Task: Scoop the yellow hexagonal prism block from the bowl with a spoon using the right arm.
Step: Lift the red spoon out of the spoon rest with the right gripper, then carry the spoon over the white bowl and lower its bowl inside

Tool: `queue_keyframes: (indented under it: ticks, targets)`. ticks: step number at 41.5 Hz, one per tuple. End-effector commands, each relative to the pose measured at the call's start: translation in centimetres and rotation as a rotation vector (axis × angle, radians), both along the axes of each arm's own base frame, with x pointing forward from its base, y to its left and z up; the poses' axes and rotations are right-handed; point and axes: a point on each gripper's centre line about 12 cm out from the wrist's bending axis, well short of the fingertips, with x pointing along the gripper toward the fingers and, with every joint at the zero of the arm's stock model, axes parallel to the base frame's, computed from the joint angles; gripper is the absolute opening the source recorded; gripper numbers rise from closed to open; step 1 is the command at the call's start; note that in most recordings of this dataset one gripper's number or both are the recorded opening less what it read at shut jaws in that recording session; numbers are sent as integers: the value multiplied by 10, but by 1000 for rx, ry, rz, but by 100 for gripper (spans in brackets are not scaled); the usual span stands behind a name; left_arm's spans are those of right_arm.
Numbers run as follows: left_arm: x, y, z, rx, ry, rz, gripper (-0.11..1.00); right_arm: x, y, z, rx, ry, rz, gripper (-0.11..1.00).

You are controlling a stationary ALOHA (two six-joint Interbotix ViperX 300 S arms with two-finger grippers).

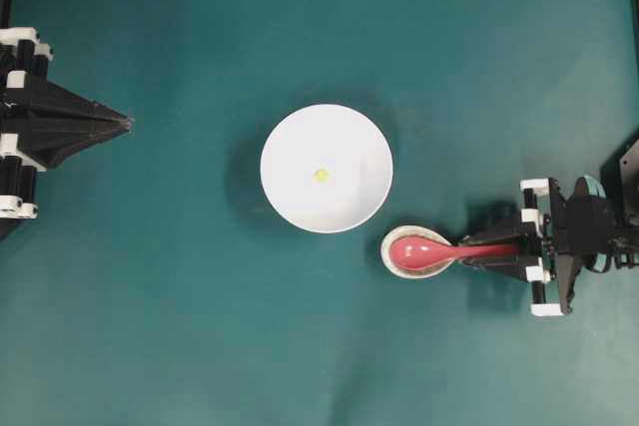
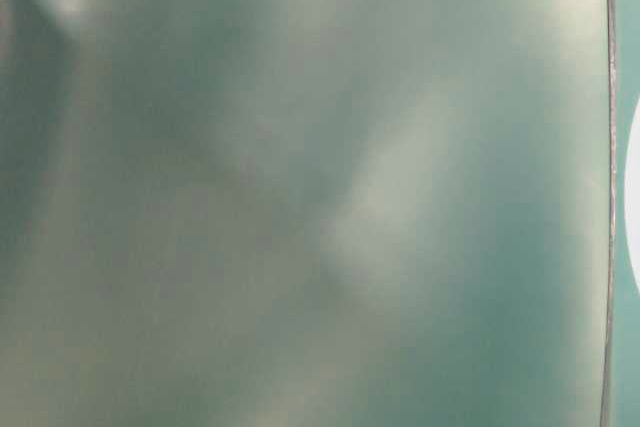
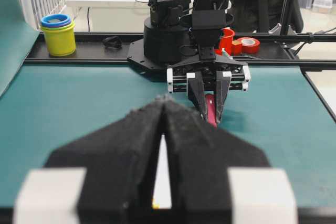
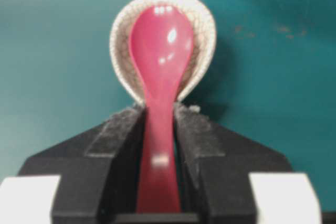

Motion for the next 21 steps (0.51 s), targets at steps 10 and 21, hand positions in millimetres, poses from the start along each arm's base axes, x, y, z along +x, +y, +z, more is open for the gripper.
queue_keyframes:
  ticks: [10,21]
  targets:
    - [2,0,6,2,-14,1,2,2,3,23,60,-62,7,23]
    - [2,0,7,3,-20,1,1,4,-1,56,112,-114,1,23]
